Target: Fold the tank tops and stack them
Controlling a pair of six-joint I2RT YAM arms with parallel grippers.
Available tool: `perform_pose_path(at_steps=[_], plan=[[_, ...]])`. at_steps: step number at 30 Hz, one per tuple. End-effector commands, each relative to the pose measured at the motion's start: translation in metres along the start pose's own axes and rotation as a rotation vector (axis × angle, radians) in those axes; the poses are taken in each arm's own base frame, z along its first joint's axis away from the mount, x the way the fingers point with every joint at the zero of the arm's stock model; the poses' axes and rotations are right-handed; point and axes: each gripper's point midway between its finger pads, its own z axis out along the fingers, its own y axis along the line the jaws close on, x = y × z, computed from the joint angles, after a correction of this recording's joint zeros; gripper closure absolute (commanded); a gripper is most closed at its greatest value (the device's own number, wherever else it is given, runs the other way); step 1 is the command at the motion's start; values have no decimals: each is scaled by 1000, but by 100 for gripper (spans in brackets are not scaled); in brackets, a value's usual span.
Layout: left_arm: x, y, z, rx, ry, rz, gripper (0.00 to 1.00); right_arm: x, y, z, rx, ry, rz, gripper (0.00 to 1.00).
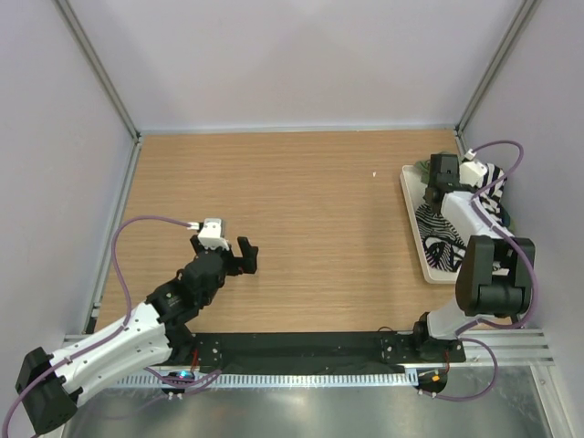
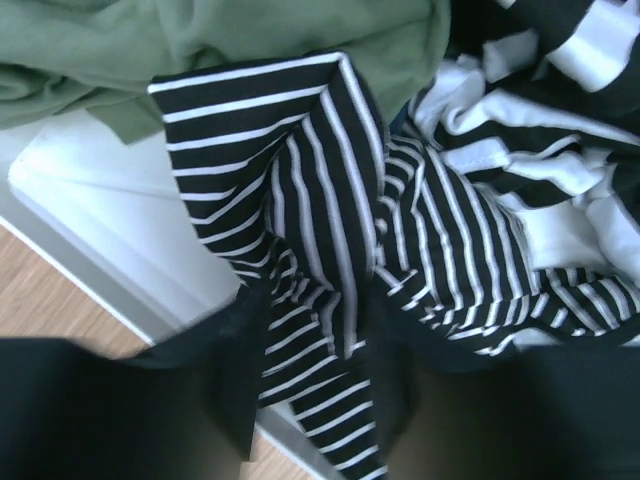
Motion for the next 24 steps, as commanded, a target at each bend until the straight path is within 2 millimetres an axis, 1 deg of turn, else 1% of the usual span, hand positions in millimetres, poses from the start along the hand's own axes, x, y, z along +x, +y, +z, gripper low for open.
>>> perform_pose_path(at_steps=[1,2,3,6,7,8,9,10,11,12,13,14,15,16,17,18,19,20,22,23,24], plan=[[-14,-4,-1,9,-40,-22,0,-36,4,-9,-8,-121,106,65],[-14,-4,-1,7,-40,-21,1,-40,2,-14,-14,-133,105,79],[-14,-4,-1,9,-40,-22,1,-50,4,-26,-46,-157,112,99],[-13,-3,-1,5,-40,-20,1,-64,22,-59,-163,-193,85,99],[-14,-3,-1,4,-41,-20,0,-76,28,-83,-228,-229,94,99],[-14,-3,-1,3,-41,-20,0,-75,54,-110,-353,-225,63,99],[-13,-3,0,2,-40,-19,1,-80,67,-131,-436,-250,39,99],[-14,-3,0,1,-41,-18,1,-83,80,-159,-526,-267,19,99],[-14,-2,0,-2,-42,-18,0,-82,112,-203,-681,-272,-30,99],[-13,-2,0,-5,-40,-15,0,-78,126,-229,-770,-276,-96,99],[-14,-2,0,-6,-42,-15,0,-77,138,-252,-833,-276,-127,99],[-14,-1,0,-7,-43,-17,0,-76,163,-306,-1000,-273,-177,99],[-14,-2,0,-4,-42,-15,1,-74,167,-326,-1048,-265,-216,99],[-14,-1,-1,-6,-45,-17,0,-78,172,-345,-1090,-268,-224,99],[-15,-1,-1,-3,-47,-18,0,-96,175,-375,-1163,-296,-196,99],[-15,0,-3,-4,-53,-22,0,-100,177,-396,-1244,-296,-191,99],[-17,1,-3,-7,-60,-25,1,-115,173,-411,-1272,-326,-155,99],[-17,2,-4,-7,-63,-27,1,-120,171,-420,-1288,-337,-136,99],[-20,3,-7,-5,-77,-38,0,-130,167,-425,-1281,-352,-129,99],[-20,3,-8,-5,-81,-40,0,-127,171,-419,-1264,-337,-145,99],[-22,5,-10,-6,-93,-45,0,-124,171,-405,-1227,-315,-153,99]])
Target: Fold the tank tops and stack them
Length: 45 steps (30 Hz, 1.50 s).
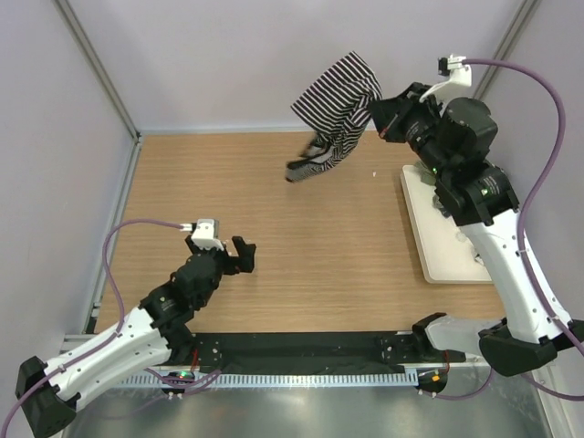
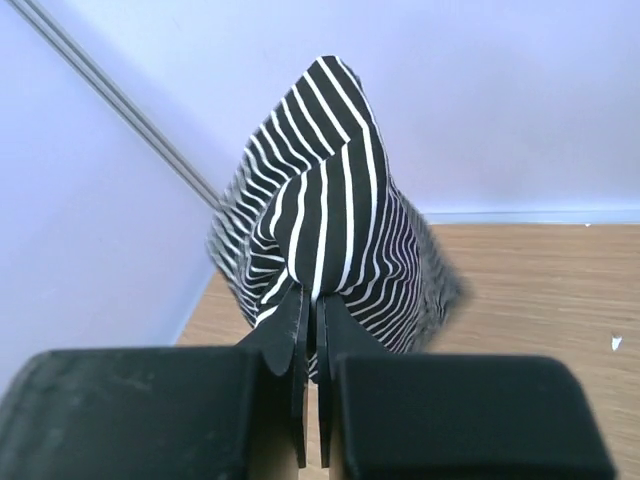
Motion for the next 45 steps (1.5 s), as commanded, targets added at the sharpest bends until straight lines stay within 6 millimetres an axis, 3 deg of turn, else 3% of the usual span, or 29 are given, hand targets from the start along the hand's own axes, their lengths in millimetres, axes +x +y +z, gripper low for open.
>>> perform_pose_path(at_steps=[1,2,3,5,6,7,8,9,10,12,13,17,19,20,23,24,25,26,27,28,35,38,40,41,43,44,45], plan=[[-10,6,-3,-24,-53,-22,0,19,-15,7,30,85,-16,88],[-11,6,-4,-22,-57,-23,1,32,-25,11,51,122,-24,40],[-11,7,-4,-22,-60,-24,0,53,-37,16,83,181,-27,20],[-13,7,-6,-20,-67,-30,0,90,-72,18,200,266,-17,5],[-12,9,-6,-25,-64,-29,0,100,-79,15,219,286,-15,5],[-12,8,-6,-24,-64,-29,0,132,-95,13,253,345,-15,5],[-12,8,-6,-24,-66,-30,0,144,-99,10,252,356,-8,7],[-12,8,-6,-26,-65,-32,0,151,-100,11,239,349,-1,10],[-13,8,-6,-27,-67,-31,0,176,-110,4,252,397,3,12],[-12,9,-5,-34,-63,-29,0,198,-115,3,235,438,-1,22],[-12,9,-5,-35,-62,-30,1,219,-124,2,251,490,-10,25],[-9,12,-2,-59,-53,-29,0,259,-133,7,256,608,-73,40],[-7,15,1,-90,-48,-39,0,267,-129,13,241,630,-101,42],[-8,17,2,-105,-51,-44,0,282,-133,19,249,668,-111,42],[-11,19,7,-154,-35,-57,1,293,-125,36,238,693,-150,38],[-4,19,12,-165,5,-47,4,311,-129,43,253,738,-171,37],[-3,16,15,-160,24,-44,6,306,-124,55,251,722,-181,37],[-10,9,18,-145,27,-54,7,310,-123,61,253,731,-192,37],[-9,8,21,-147,52,-51,9,330,-130,66,269,783,-205,37],[-8,3,28,-145,89,-46,10,325,-122,78,252,768,-220,37],[-5,-18,58,-121,163,-45,14,355,-123,124,267,811,-284,36],[-2,-14,67,-160,178,-33,14,375,-125,138,268,838,-309,32],[-4,-6,72,-189,178,-40,15,375,-120,149,263,829,-327,32],[-2,-4,74,-194,192,-43,15,389,-130,150,294,857,-350,32],[-4,5,77,-215,189,-70,16,393,-126,159,294,852,-371,32],[-3,8,77,-219,187,-77,17,406,-135,158,320,880,-384,32],[-4,9,78,-216,184,-86,18,402,-137,165,341,861,-398,32]])
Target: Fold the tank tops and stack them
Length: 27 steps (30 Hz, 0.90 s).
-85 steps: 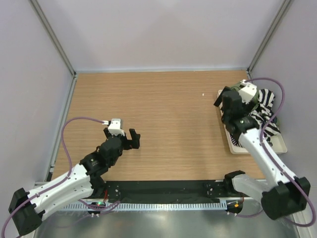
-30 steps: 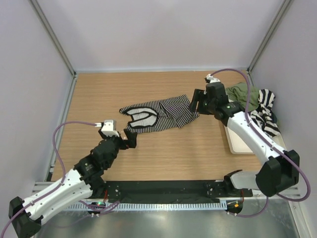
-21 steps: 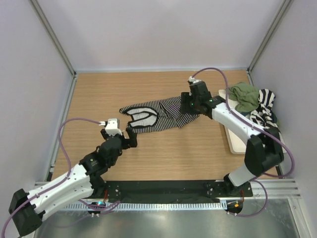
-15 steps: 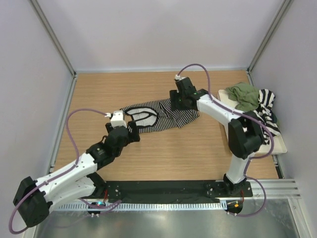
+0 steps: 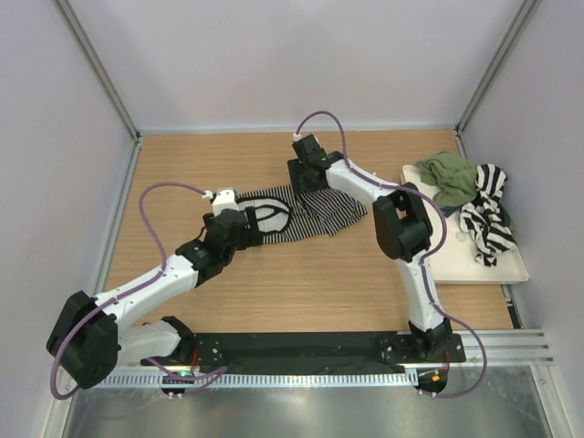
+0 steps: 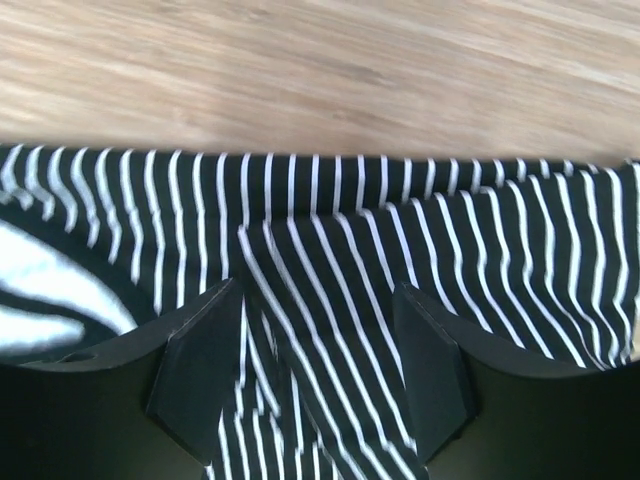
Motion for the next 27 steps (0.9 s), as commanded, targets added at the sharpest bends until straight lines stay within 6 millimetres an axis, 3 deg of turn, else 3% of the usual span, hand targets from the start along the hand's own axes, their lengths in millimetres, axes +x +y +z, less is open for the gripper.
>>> perform_pose_path(at_steps=[1,2,3,4,5,8,9,11,12,13,14,15,16,18,19,20,21,24,25,27], plan=[[-24,-8,0,33,-61,-73,18,-12,-6,7,90,-14,-43,32],[-21,-7,2,38,-60,-67,19,-1,-11,17,127,18,-51,35],[-20,-8,2,47,-60,-64,20,-9,-21,16,190,-5,-48,40],[-19,-9,2,52,-62,-61,21,-10,-27,17,220,-10,-50,53],[-17,-8,4,58,-67,-50,21,-12,-31,16,247,-22,-50,60],[-9,-7,6,69,-51,-21,24,-26,-37,4,278,-83,-24,87],[-11,-11,8,85,-65,-9,24,-33,-41,-11,288,-109,-7,99],[-8,-14,11,104,-57,7,26,-45,-48,-26,285,-166,36,99],[-7,-15,12,111,-56,27,26,-36,-52,-30,274,-158,58,99],[-5,-20,13,134,-45,35,27,-56,-52,-51,200,-226,110,99],[-5,-23,14,149,-46,42,27,-59,-53,-60,168,-245,135,99],[-4,-25,16,157,-44,55,27,-46,-58,-61,145,-222,166,99],[-2,-31,18,183,-31,62,28,-56,-53,-80,73,-259,191,99],[0,-40,21,211,-8,73,30,-42,-70,-83,52,-233,245,99],[-5,-46,22,223,-4,71,32,-47,-73,-99,27,-264,262,99],[3,-53,25,249,38,78,34,-45,-77,-102,-20,-255,280,99],[2,-59,26,267,50,82,37,-33,-78,-101,-36,-236,282,99],[-3,-73,32,263,80,78,39,-23,-88,-115,-51,-231,309,98],[-17,-81,33,261,67,54,39,-20,-90,-116,-50,-228,320,98],[-13,-82,43,226,102,50,39,-12,-104,-124,-25,-235,353,98]])
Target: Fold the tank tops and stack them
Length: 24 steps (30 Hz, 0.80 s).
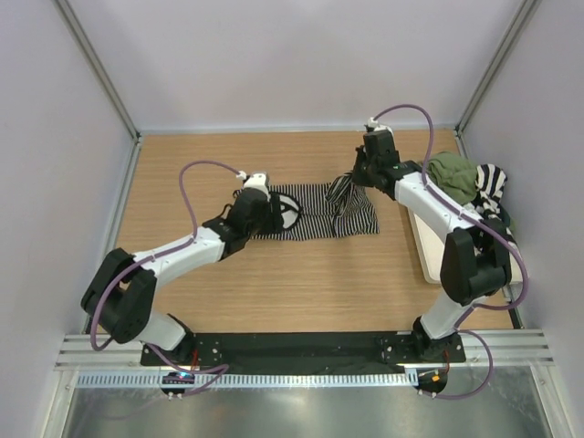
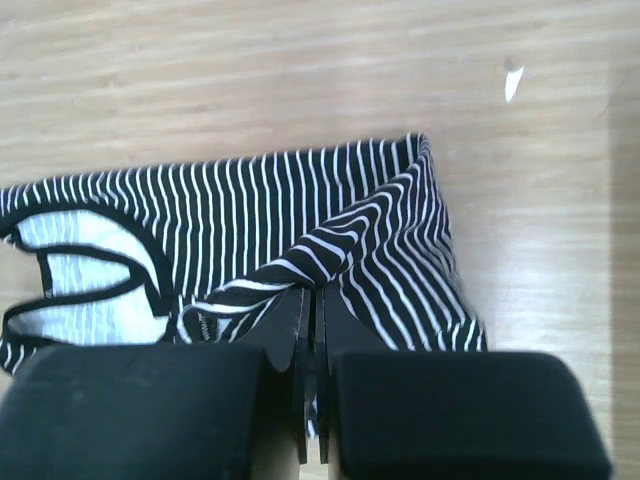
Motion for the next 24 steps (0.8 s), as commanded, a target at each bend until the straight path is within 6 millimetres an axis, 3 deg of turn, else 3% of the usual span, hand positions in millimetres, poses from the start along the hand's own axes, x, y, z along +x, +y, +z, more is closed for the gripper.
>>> perform_pose_path(at_steps=[1,4,5,7,9,10,13,18,24], plan=[[-37,-28,5,45,-32,-44,39,8,0,-12,-52,1,64,98],[-44,-36,23,29,-17,-80,39,10,-37,-19,14,-16,143,99],[-46,-40,28,32,-16,-83,39,20,-48,-19,31,-6,176,99],[-46,-47,43,34,15,-78,39,10,-61,-25,29,-60,225,99],[-52,-55,52,46,24,-76,39,17,-70,-27,48,-64,255,99],[-40,-56,61,43,66,-65,39,13,-79,-31,73,-87,270,99],[-30,-57,75,26,107,-33,41,10,-99,-38,120,-122,321,99],[-24,-61,90,16,155,-25,43,11,-113,-44,138,-164,358,99],[-17,-69,109,18,202,-46,44,14,-112,-41,123,-149,362,99]])
